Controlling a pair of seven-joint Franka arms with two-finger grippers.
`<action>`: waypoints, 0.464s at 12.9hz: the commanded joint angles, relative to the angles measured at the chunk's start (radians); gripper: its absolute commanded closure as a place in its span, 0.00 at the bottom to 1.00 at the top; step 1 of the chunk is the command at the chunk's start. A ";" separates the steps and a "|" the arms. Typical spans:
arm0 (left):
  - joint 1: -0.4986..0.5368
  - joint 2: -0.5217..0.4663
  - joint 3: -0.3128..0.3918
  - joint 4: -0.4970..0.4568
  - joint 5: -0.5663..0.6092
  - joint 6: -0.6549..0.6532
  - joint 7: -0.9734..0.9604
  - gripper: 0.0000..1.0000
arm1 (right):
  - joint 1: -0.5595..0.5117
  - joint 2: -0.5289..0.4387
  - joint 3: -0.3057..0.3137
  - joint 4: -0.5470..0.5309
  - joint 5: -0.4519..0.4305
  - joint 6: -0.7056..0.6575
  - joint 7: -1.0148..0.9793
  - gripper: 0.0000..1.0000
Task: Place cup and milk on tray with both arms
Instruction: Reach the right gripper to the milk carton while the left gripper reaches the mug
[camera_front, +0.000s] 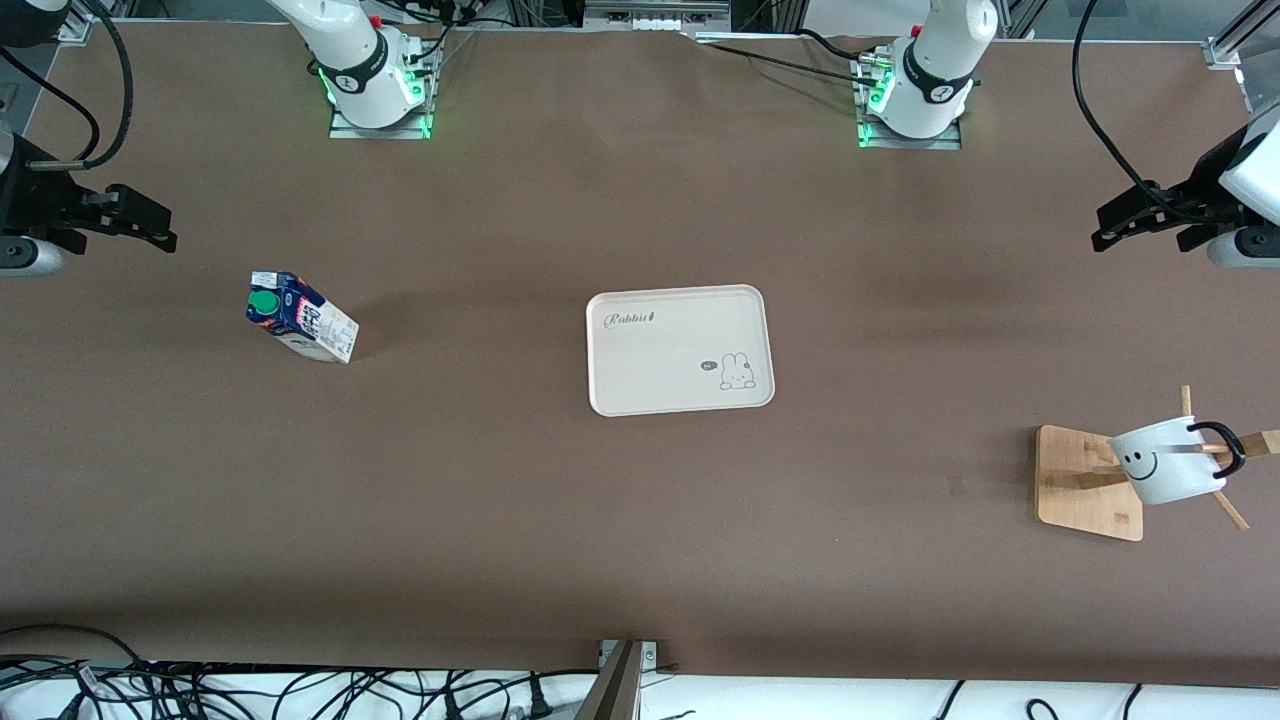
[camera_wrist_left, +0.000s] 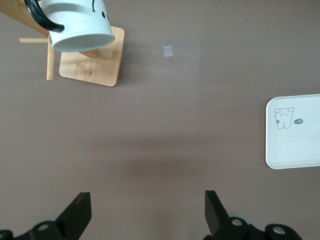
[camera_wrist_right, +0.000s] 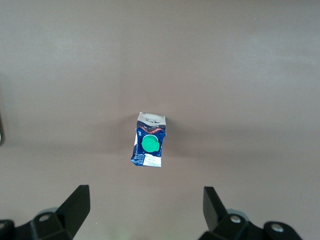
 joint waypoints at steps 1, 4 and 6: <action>-0.001 0.036 -0.010 0.043 0.024 -0.007 -0.010 0.00 | -0.009 0.007 0.008 0.020 0.008 -0.005 -0.001 0.00; 0.000 0.037 -0.009 0.053 0.022 -0.007 -0.012 0.00 | -0.009 0.007 0.008 0.020 0.011 -0.005 0.006 0.00; 0.000 0.040 -0.010 0.051 0.019 -0.004 -0.015 0.00 | -0.009 0.007 0.008 0.015 0.011 -0.005 0.006 0.00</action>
